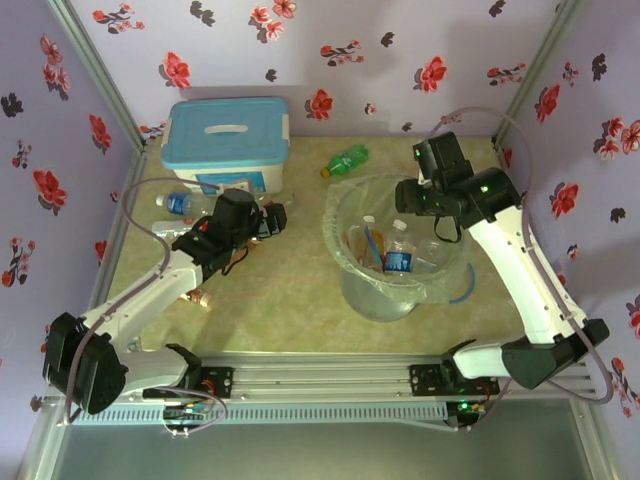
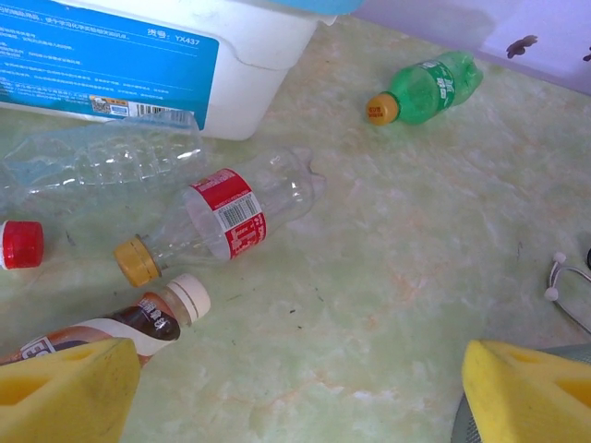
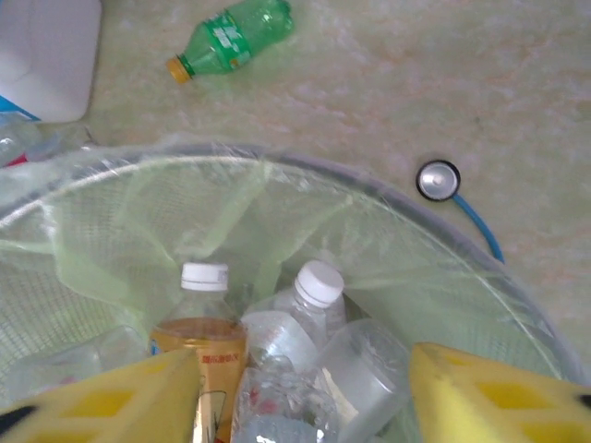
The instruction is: Put the plastic bottles in the bin
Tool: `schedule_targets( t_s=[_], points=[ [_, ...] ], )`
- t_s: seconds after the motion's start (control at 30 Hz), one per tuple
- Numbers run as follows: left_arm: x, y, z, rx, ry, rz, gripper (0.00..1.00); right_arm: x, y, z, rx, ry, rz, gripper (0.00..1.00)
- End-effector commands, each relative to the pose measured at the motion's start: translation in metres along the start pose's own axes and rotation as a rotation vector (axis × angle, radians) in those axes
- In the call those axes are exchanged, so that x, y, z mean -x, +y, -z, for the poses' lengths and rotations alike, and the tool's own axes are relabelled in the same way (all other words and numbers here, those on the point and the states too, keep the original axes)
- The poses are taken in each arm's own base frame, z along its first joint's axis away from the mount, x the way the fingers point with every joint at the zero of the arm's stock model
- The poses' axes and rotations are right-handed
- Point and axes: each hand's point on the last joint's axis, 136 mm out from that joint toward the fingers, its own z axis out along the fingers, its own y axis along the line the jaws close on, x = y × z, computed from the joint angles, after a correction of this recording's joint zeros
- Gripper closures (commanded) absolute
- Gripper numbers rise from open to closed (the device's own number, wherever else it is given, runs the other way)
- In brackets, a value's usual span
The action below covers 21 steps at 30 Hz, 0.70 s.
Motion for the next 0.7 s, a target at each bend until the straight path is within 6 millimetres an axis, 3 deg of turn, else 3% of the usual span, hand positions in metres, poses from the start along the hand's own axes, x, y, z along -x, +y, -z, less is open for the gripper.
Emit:
schedule_targets(
  t_s=[0.0, 0.13, 0.37, 0.53, 0.67],
  points=[
    [0.0, 0.008, 0.006, 0.013, -0.009, 0.013, 0.09, -0.034, -0.01, -0.008, -0.052, 0.121, 0.014, 0.54],
    [0.0, 0.012, 0.006, 0.019, -0.013, 0.02, 0.1, -0.059, -0.011, -0.015, -0.041, 0.191, -0.015, 0.66],
    [0.0, 0.015, 0.004, 0.025, -0.01, 0.028, 0.1, -0.102, -0.005, -0.046, -0.026, 0.298, -0.041, 0.68],
    [-0.001, 0.02, 0.008, 0.034, -0.01, 0.04, 0.11, -0.109, 0.01, -0.064, 0.045, 0.311, -0.083, 0.69],
    [-0.002, 0.026, 0.012, 0.045, -0.008, 0.052, 0.11, -0.084, 0.013, -0.051, 0.055, 0.233, -0.063, 0.69]
  ],
)
